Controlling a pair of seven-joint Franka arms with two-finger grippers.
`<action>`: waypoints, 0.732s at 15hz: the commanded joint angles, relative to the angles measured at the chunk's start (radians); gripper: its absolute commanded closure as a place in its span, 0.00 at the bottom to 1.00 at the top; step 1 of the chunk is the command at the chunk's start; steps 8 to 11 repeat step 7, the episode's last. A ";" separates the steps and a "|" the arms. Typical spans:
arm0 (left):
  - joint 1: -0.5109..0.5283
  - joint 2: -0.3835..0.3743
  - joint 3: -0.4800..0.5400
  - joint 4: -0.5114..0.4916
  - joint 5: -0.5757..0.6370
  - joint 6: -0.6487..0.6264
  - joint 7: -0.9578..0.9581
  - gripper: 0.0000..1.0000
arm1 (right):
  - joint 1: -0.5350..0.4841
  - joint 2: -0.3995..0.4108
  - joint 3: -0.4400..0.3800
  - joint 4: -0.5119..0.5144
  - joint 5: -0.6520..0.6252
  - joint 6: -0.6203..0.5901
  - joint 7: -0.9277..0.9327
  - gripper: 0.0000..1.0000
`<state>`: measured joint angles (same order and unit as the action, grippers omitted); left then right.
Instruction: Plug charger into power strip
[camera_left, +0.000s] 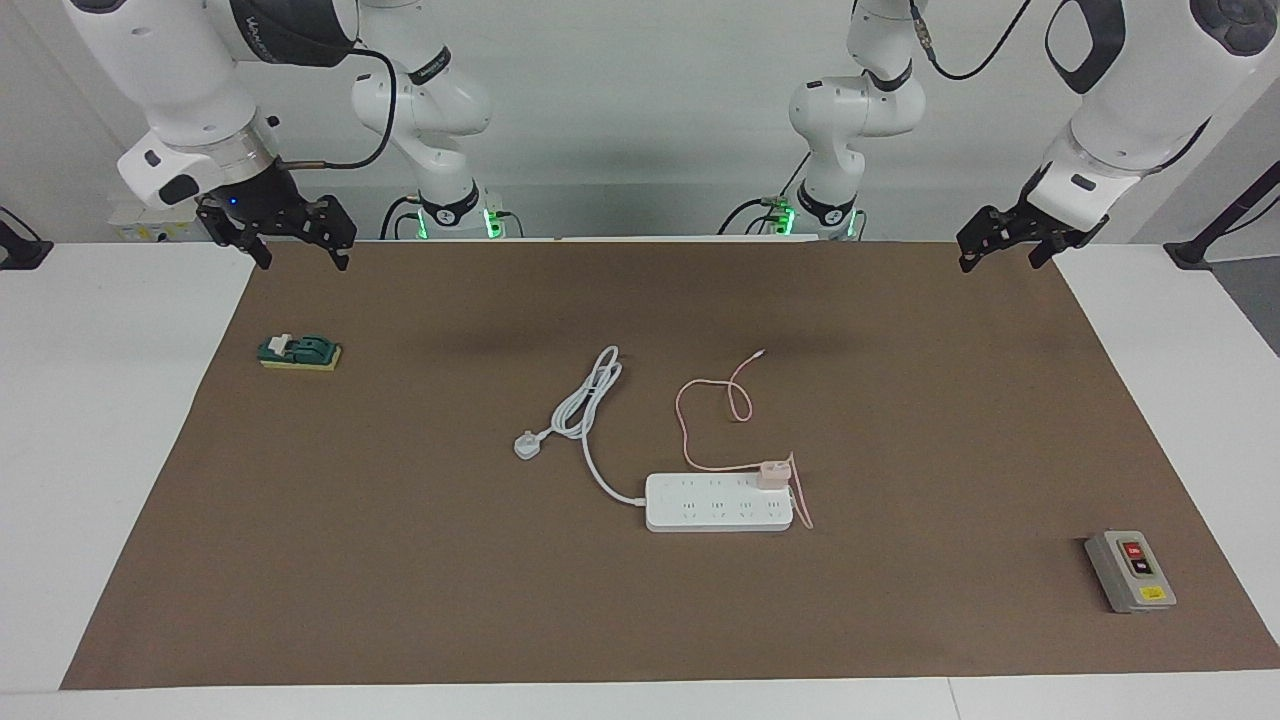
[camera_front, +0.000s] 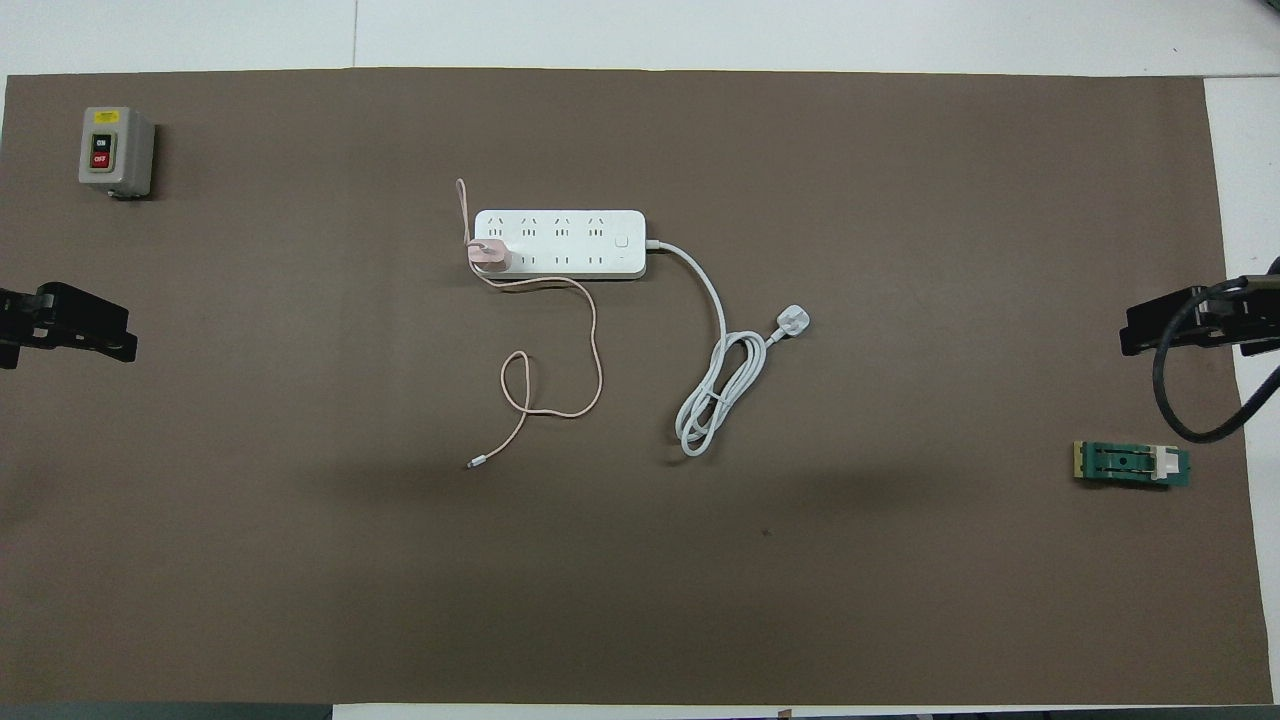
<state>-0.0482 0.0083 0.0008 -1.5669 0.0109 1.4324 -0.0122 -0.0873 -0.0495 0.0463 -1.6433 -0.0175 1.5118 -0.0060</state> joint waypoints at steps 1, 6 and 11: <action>-0.027 -0.002 0.022 0.002 0.012 0.011 -0.003 0.00 | -0.015 -0.012 0.007 -0.004 -0.002 -0.001 -0.025 0.00; -0.027 -0.002 0.021 0.002 0.012 0.022 -0.003 0.00 | -0.015 -0.012 0.007 -0.004 -0.002 -0.001 -0.025 0.00; -0.027 -0.002 0.021 0.001 0.012 0.022 -0.003 0.00 | -0.015 -0.012 0.007 -0.004 -0.002 -0.001 -0.026 0.00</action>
